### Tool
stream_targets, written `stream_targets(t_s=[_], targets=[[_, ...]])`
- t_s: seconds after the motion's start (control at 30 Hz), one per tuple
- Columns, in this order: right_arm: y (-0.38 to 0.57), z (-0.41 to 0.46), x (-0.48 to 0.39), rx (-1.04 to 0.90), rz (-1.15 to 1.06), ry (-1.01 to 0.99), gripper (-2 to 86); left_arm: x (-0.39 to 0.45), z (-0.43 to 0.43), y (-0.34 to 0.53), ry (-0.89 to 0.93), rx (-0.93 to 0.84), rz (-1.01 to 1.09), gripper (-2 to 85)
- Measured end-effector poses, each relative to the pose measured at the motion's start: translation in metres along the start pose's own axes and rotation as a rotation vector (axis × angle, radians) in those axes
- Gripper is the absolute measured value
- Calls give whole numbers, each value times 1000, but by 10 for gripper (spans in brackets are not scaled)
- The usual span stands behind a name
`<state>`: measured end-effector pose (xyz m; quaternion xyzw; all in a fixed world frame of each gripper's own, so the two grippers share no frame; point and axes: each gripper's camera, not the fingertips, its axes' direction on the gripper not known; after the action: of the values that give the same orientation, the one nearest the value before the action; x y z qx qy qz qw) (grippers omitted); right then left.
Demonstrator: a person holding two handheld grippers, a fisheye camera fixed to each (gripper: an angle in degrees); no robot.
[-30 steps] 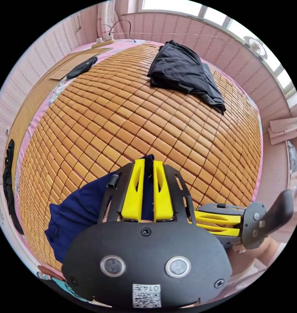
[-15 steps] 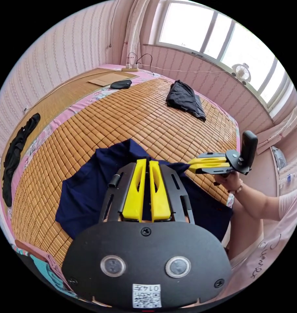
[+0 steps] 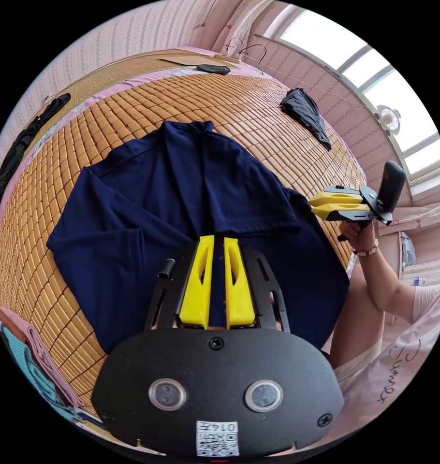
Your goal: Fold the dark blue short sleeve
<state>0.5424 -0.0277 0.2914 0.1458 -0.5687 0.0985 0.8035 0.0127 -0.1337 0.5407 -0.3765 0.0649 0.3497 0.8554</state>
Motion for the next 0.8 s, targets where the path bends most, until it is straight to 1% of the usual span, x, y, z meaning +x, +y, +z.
stream_targets(t_s=[0.1, 0.17, 0.3, 0.33, 0.43, 0.47, 0.53, 0.6, 0.67, 0.73, 0.8], targets=[[-2, -3, 3, 48, 66, 81, 72, -7, -15, -2, 7, 15, 20, 50], [-6, 0, 1, 58, 80, 126, 83, -14, -27, -18, -9, 76, 23, 50], [-18, 23, -11, -68, 69, 256, 83, -20, -27, -60, 12, 148, -2, 51], [-21, 30, -14, -94, 65, 298, 84, -22, -23, -75, 4, 150, -11, 58], [-30, 42, -21, -130, 56, 322, 93, -26, -11, -105, 29, 145, -30, 84], [-32, 43, -22, -130, 61, 328, 95, -27, -2, -114, 45, 121, -48, 96], [-37, 47, -25, -126, 72, 367, 92, -27, 10, -125, 75, 69, -57, 94], [-40, 49, -27, -135, 65, 391, 78, -21, 17, -131, 54, 35, -15, 62], [-43, 48, -26, -133, 80, 391, 48, -13, 19, -133, -18, 35, 45, 7], [-43, 41, -17, -130, 129, 343, 31, -11, 19, -134, -13, 47, 66, 0], [-44, 33, -10, -127, 159, 322, 23, -14, 19, -136, 17, 76, 43, 1]])
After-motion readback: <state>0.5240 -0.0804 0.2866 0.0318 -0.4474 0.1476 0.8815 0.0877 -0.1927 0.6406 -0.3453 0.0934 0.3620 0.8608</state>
